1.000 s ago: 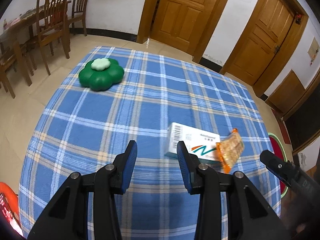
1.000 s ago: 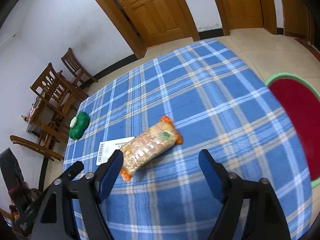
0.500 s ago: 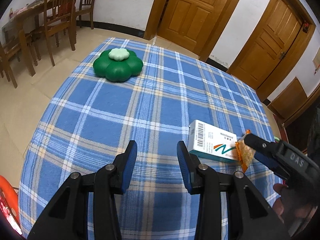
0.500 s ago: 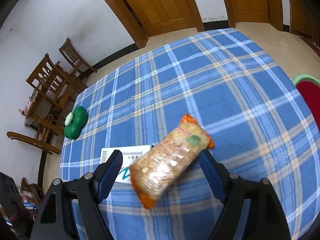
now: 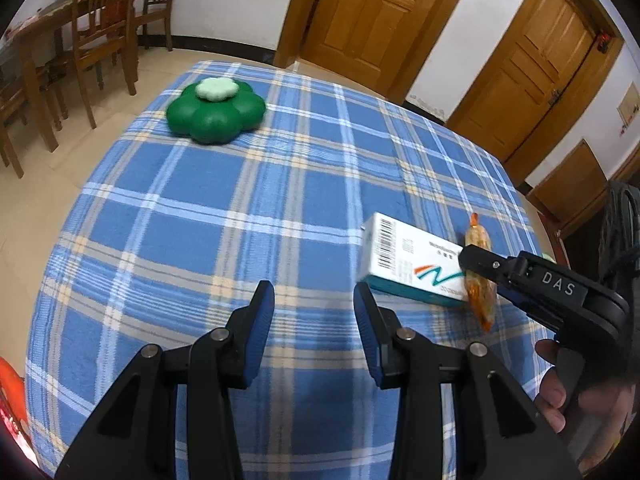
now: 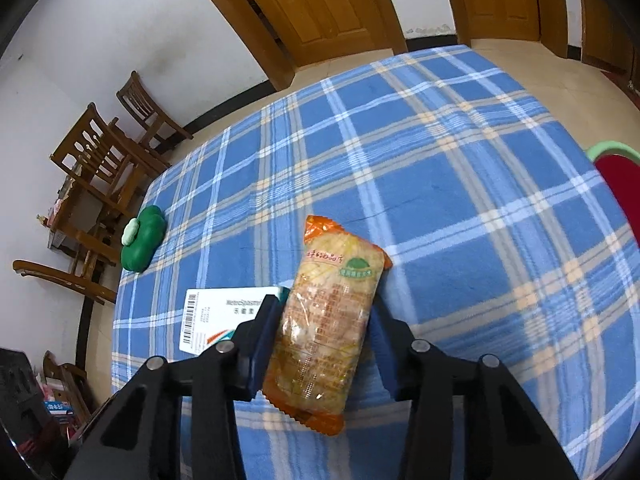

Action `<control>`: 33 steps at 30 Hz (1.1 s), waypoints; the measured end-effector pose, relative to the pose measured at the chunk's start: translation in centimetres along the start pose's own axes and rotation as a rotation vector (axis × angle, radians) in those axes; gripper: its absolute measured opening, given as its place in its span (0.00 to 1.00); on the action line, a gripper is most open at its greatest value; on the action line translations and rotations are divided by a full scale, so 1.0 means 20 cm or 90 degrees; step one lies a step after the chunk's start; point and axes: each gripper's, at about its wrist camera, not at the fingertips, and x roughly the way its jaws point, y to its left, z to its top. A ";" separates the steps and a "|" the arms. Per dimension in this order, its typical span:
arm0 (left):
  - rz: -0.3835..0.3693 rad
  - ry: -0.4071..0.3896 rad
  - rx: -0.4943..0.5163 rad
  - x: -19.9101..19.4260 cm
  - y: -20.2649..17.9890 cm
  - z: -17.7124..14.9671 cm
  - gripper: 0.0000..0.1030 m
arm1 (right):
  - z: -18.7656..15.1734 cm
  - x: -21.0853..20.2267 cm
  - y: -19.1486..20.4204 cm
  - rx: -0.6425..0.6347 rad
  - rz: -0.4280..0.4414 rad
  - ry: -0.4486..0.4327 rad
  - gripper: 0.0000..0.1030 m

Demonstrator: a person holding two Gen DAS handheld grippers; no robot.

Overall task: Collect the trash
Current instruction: 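Grasp the snack packet with the right tool, then grasp the white medicine box with the left tool while the right tool holds the snack packet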

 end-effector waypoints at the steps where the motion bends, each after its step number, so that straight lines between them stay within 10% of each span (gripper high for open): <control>1: -0.002 0.002 0.003 0.00 -0.01 0.00 0.40 | 0.00 -0.01 -0.01 0.001 0.001 -0.003 0.46; 33: 0.017 0.016 0.078 0.26 -0.34 0.24 0.40 | -0.17 -0.52 -0.64 0.086 -0.067 -0.111 0.46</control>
